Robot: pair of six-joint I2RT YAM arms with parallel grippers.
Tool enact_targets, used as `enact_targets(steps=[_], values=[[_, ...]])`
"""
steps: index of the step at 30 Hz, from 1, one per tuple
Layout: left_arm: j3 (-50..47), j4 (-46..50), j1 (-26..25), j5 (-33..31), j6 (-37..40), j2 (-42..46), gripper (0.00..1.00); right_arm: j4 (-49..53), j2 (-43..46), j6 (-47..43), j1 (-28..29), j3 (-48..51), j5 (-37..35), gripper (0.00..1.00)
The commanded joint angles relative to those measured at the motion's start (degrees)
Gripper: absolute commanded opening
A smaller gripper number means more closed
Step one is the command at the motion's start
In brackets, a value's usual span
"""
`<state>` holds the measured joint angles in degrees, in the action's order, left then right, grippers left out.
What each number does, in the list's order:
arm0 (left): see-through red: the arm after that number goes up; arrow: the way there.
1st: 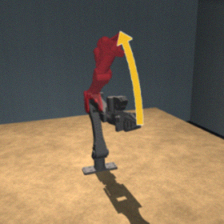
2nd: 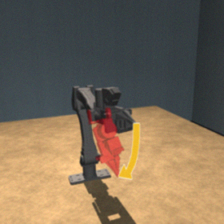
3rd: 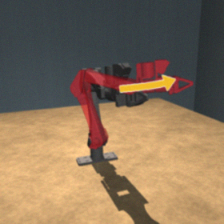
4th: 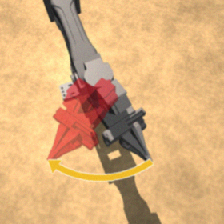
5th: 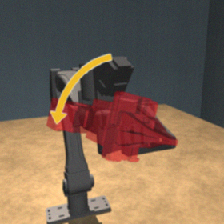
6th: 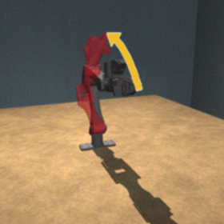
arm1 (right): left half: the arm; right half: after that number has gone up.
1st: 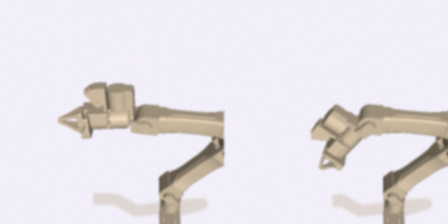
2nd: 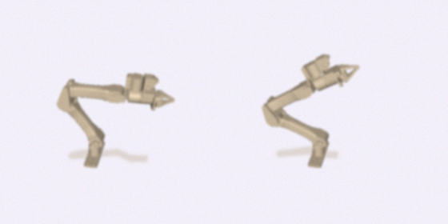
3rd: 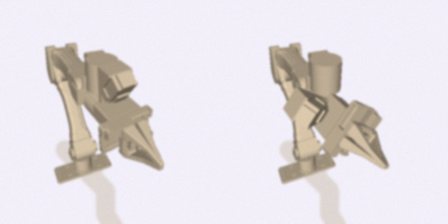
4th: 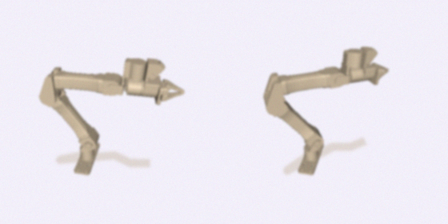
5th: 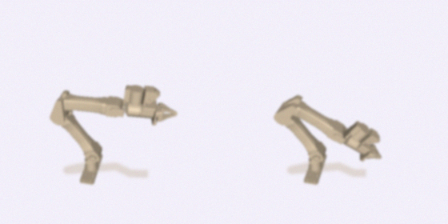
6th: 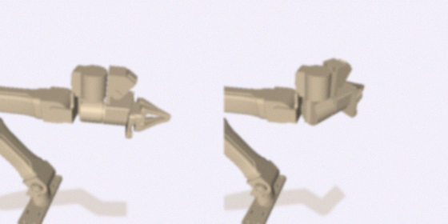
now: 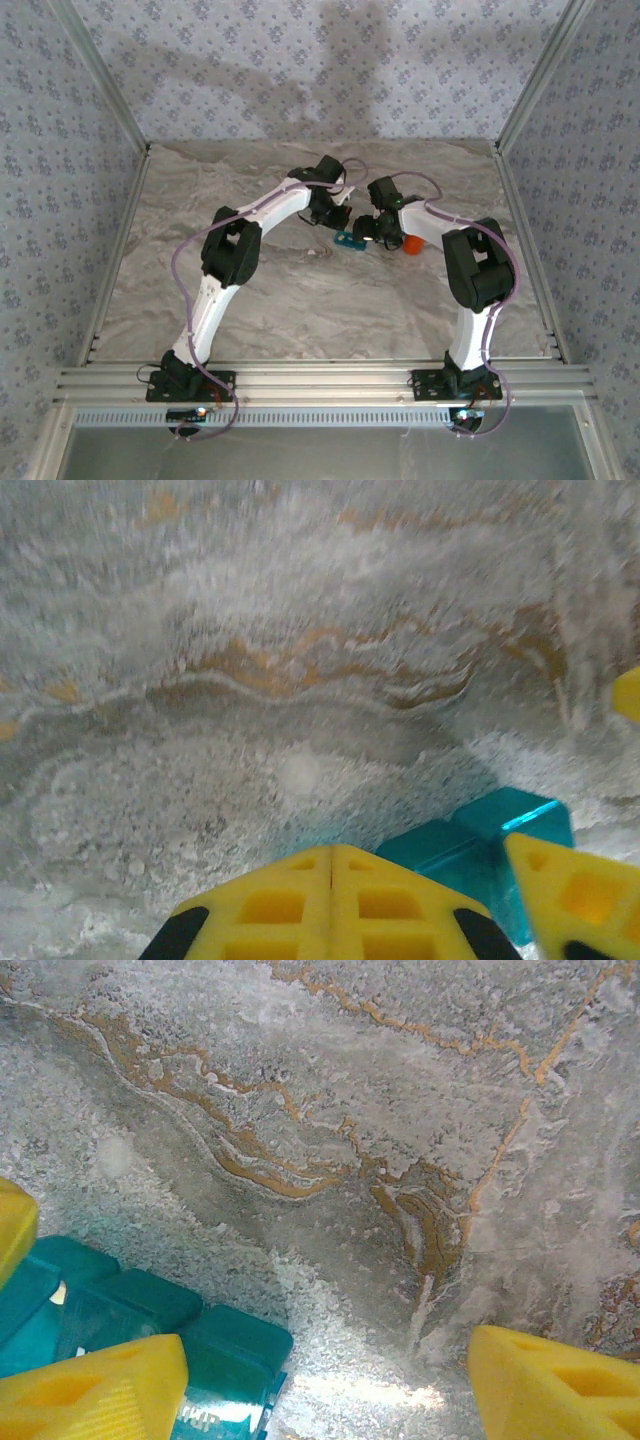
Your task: Sort the pills into containers
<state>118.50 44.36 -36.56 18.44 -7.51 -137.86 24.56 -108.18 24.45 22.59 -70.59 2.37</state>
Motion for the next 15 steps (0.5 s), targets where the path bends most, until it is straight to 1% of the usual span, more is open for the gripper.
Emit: enact_targets(steps=[1,15], values=[[-2.38,-1.40,-0.34,-0.46,0.66,5.42,0.00,1.38,-2.73,0.71,-0.28,1.77,-1.77,0.76],[-9.93,-4.17,-0.90,0.55,0.64,10.41,0.00,1.24,-3.17,0.92,-0.31,1.77,-1.86,0.76]])
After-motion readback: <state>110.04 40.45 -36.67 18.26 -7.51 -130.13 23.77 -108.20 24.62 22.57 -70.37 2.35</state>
